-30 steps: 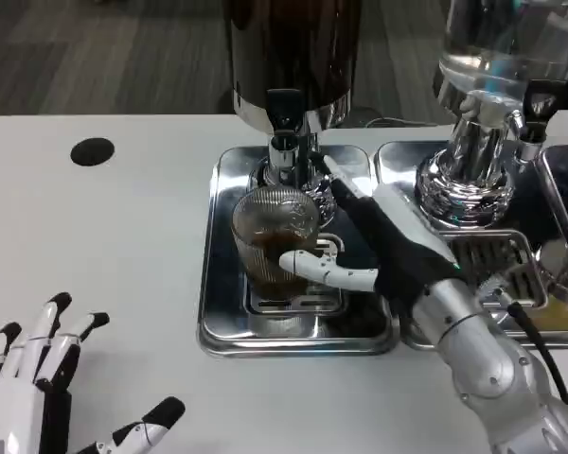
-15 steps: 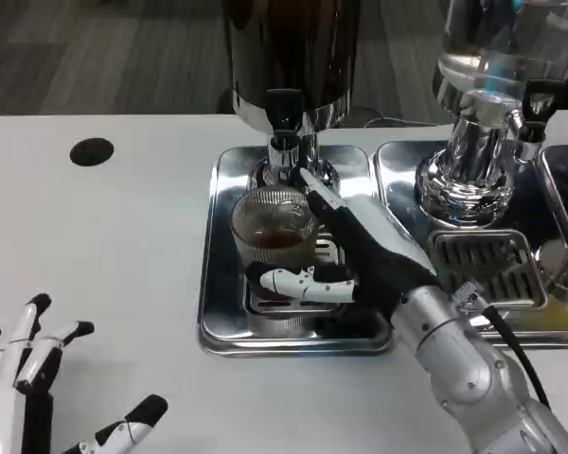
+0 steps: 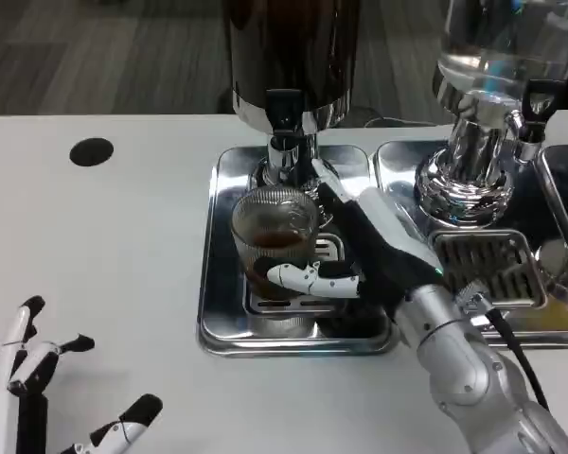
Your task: Grasp the cup under the faucet to collect the drink, then remove the cup.
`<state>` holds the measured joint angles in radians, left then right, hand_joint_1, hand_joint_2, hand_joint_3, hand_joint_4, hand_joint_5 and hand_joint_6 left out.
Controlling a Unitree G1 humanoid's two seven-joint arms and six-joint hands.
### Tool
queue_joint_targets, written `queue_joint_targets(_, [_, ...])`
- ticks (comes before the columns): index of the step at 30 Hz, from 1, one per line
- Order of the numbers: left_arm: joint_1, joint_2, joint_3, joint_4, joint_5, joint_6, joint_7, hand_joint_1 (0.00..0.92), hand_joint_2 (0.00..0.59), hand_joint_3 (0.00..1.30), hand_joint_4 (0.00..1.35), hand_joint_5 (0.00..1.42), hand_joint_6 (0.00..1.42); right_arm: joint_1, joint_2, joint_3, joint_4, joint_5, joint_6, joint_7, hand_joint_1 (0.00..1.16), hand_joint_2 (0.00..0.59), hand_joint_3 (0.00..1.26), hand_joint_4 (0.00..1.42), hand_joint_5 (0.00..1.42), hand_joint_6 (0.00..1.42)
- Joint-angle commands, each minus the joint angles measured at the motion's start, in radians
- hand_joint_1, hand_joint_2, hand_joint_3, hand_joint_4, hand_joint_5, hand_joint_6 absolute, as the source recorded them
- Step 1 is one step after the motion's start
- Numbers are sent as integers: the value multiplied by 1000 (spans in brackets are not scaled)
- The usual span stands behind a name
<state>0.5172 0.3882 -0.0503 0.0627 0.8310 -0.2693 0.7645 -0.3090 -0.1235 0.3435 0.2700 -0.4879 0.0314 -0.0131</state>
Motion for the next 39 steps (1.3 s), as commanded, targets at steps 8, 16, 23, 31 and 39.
queue_joint_targets(8, [18, 10, 24, 16, -17, -25, 26, 0, 94, 523, 49, 216, 112, -7, 30, 10, 55, -2, -40, -68, 664, 143, 0, 83, 138, 241])
queue_joint_targets(16, [22, 7, 33, 18, -25, -38, 28, 0, 108, 549, 57, 222, 112, -7, 38, 17, 82, -12, -56, -109, 684, 141, 38, 164, 213, 309])
queue_joint_targets(23, [27, 4, 46, 24, -50, -74, 36, 0, 110, 572, 69, 227, 112, -11, 45, 24, 103, -19, -59, -128, 697, 143, 130, 238, 288, 368])
queue_joint_targets(31, [28, 2, 54, 36, -56, -95, 39, 0, 113, 615, 80, 227, 112, -19, 46, 32, 126, -35, -62, -157, 721, 140, 251, 329, 364, 436])
queue_joint_targets(39, [31, -2, 66, 38, -61, -110, 41, 0, 117, 652, 93, 238, 112, -12, 41, 59, 135, -89, -53, -205, 763, 151, 343, 416, 433, 514])
